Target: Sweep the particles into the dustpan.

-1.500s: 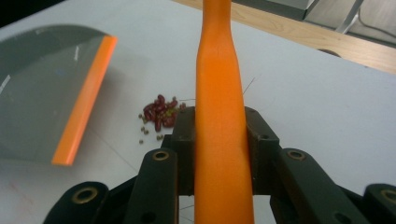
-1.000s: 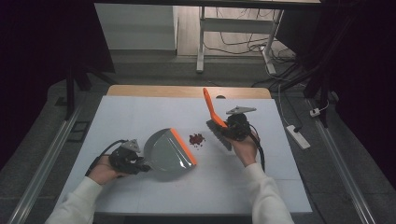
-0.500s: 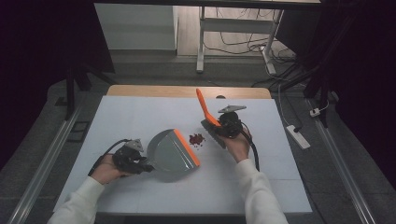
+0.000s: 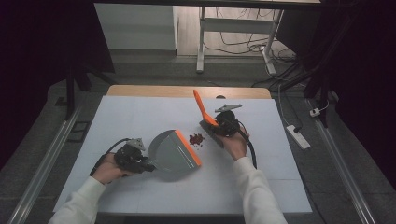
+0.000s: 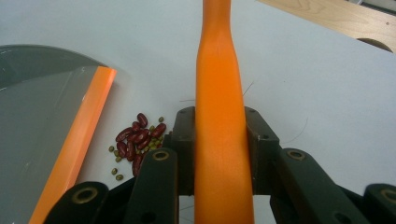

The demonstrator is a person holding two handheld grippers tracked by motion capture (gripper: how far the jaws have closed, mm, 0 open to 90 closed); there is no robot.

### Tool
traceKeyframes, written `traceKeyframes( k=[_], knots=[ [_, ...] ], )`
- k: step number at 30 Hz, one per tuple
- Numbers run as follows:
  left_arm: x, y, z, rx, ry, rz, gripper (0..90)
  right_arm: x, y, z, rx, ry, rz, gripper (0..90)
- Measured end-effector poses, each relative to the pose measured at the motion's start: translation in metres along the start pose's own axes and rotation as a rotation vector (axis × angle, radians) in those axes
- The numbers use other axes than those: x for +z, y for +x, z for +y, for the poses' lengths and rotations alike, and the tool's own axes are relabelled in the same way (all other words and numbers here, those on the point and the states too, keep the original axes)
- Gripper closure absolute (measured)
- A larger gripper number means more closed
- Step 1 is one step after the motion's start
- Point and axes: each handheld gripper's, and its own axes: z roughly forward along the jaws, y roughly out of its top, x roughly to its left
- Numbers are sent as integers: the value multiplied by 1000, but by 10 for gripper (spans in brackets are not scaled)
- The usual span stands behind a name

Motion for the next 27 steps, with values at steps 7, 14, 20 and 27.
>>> traceKeyframes(
  k=[7, 14, 20, 27],
  knots=[
    [3, 0, 1, -3, 13, -6, 618, 5, 2, 4, -17, 22, -13, 699],
    [6, 1, 2, -10, 29, -17, 618, 12, 3, 1, -31, 54, -15, 699],
    [8, 1, 3, -12, 29, -22, 619, 15, 3, -1, -2, 41, 17, 700],
    [10, 0, 3, -12, 30, -22, 619, 19, 18, 1, -30, 45, 58, 701]
  ],
)
